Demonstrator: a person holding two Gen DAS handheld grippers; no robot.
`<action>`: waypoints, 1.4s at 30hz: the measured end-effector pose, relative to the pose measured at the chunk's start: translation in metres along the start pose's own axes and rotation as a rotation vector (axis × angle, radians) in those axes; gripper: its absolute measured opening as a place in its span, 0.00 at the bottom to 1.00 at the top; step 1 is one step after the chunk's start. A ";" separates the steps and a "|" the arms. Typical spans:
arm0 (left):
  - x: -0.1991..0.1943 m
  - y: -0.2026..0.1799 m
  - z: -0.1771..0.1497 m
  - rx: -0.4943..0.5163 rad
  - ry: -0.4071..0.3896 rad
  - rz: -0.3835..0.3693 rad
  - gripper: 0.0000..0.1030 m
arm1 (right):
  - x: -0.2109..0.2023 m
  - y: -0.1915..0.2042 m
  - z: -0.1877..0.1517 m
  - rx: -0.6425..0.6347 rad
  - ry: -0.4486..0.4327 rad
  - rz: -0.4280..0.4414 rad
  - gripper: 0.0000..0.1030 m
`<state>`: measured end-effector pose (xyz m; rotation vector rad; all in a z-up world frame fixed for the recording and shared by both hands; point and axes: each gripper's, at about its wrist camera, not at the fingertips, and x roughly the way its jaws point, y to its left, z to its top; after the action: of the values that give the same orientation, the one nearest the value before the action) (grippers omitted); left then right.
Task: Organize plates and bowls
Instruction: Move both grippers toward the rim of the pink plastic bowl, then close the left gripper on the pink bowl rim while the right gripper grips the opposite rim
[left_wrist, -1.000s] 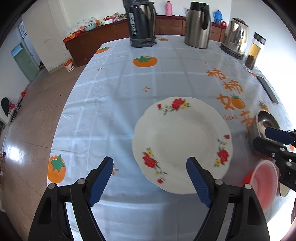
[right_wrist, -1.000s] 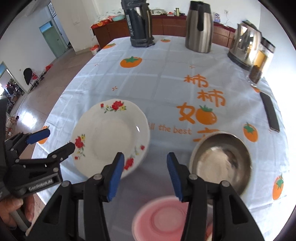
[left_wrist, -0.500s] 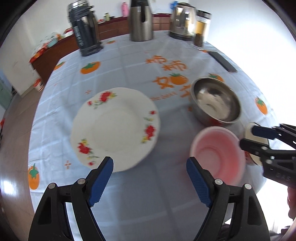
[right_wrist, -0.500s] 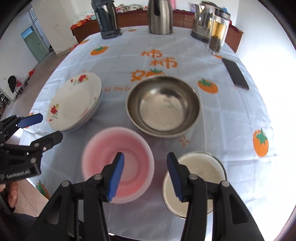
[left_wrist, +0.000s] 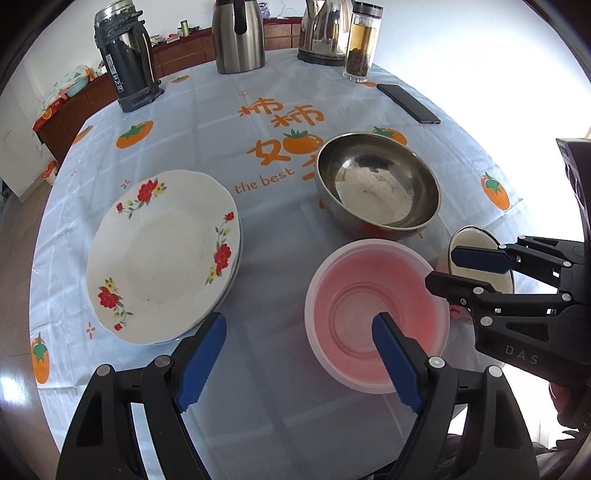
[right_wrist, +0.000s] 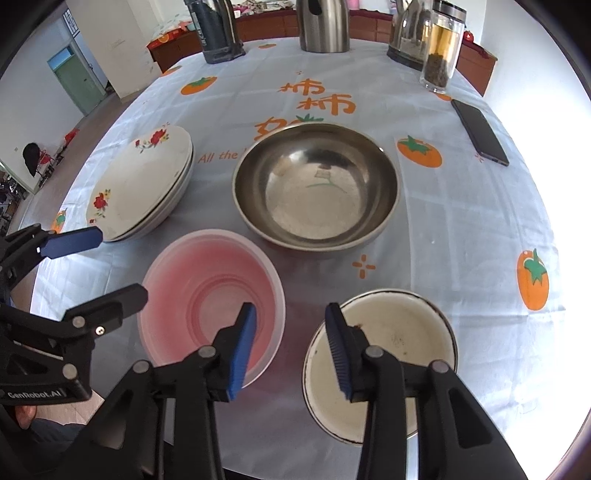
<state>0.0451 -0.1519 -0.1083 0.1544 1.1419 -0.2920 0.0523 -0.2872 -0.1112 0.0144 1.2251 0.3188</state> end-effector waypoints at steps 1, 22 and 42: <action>0.002 -0.001 0.000 0.002 0.007 0.000 0.81 | 0.001 0.001 0.001 -0.006 0.001 0.002 0.36; 0.023 -0.007 -0.010 0.023 0.102 -0.068 0.22 | 0.021 0.009 -0.001 -0.043 0.072 0.035 0.09; 0.025 -0.003 -0.016 -0.006 0.116 -0.128 0.10 | 0.017 0.009 -0.005 -0.035 0.065 0.008 0.12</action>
<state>0.0395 -0.1539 -0.1379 0.0940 1.2696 -0.3975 0.0511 -0.2756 -0.1271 -0.0215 1.2840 0.3502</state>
